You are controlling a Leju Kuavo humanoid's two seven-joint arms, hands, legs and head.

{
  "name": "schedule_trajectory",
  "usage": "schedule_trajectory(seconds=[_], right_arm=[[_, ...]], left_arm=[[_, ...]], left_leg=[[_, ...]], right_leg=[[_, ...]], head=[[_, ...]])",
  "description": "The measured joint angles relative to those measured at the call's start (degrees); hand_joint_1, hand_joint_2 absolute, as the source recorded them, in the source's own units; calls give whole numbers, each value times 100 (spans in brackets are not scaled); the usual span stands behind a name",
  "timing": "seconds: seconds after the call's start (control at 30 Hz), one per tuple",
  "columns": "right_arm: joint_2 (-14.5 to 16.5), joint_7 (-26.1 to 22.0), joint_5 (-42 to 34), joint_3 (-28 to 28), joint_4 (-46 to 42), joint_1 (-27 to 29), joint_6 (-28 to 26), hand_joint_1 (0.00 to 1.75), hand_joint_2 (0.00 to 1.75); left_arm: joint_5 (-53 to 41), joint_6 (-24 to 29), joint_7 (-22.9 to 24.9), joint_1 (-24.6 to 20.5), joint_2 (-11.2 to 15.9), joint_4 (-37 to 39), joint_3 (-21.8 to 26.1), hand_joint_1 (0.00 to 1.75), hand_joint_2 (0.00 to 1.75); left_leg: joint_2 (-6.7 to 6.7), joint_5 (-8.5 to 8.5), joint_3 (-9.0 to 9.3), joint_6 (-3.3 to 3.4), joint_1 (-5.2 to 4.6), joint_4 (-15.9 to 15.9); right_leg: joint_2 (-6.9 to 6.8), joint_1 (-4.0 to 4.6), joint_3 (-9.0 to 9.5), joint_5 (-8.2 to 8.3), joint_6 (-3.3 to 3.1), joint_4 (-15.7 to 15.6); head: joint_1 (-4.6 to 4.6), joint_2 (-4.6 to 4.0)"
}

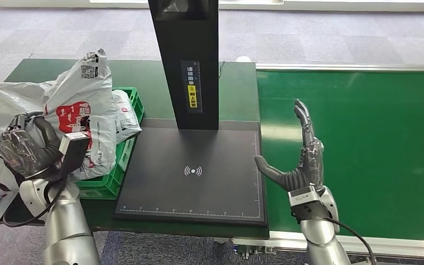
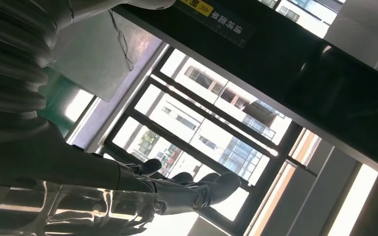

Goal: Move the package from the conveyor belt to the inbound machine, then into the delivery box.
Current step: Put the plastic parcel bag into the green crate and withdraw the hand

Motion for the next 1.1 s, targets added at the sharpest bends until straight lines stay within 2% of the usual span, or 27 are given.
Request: schedule_trajectory(seconds=[0.03,0.1,0.13,0.17,0.3,0.37,0.47,0.6,0.67,0.83,1.1], right_arm=[[0,17,4,0,-2,2,-4,0,175],[0,49,13,0,-8,8,-9,0,175],[0,55,16,0,-10,11,-9,0,175],[0,55,17,0,-13,13,-10,0,175],[-2,61,-16,-1,-20,16,-54,0,175],[-5,91,-79,-2,-27,17,-80,0,175],[-8,129,-118,-2,-30,26,-117,0,175],[-9,104,-102,-2,-19,39,-130,0,175],[-9,86,-103,-2,-12,38,-130,0,175],[-9,8,-209,-2,30,31,-135,0,175],[-7,-82,-665,24,87,22,-30,0,175]], left_arm=[[-85,0,36,-13,-5,18,13,145,175],[-269,0,229,-25,-9,110,-21,58,175],[-376,0,367,-26,3,197,-78,22,175],[-482,0,498,-28,21,302,-155,0,175],[-651,-24,908,-30,108,665,-510,0,175],[-658,-50,951,-38,132,819,-622,0,175],[-412,-34,801,-6,156,991,-710,0,175],[197,-8,239,106,138,943,-765,0,175],[592,-2,43,219,109,723,-815,0,175],[1659,4,-28,615,69,-322,-1195,0,175],[2727,4,-37,1181,98,-1509,-2190,0,175]], left_leg=[[0,0,1,0,-1,0],[0,0,1,0,-2,1],[0,0,1,0,-2,1],[-1,1,1,0,-2,1],[1,1,1,0,-1,1],[1,1,1,0,-1,1],[1,0,0,0,0,1],[1,0,-1,0,1,0],[2,0,-1,0,1,0],[-1,0,-2,0,1,0],[-2,0,-3,0,-1,0]], right_leg=[[0,0,0,0,0,0],[0,-1,0,0,0,-1],[0,-1,0,1,1,-2],[-1,-1,0,1,1,-2],[2,-1,-1,3,3,-1],[3,-1,-1,4,3,-1],[3,-1,-1,3,3,-1],[3,0,-1,3,3,0],[3,0,-2,3,3,0],[0,0,-2,2,4,-1],[-2,-1,-1,2,5,-2]], head=[[0,0],[0,0],[0,0],[0,0],[-1,0],[-1,0],[-1,0],[-1,0],[-1,0],[-1,0],[-1,0]])
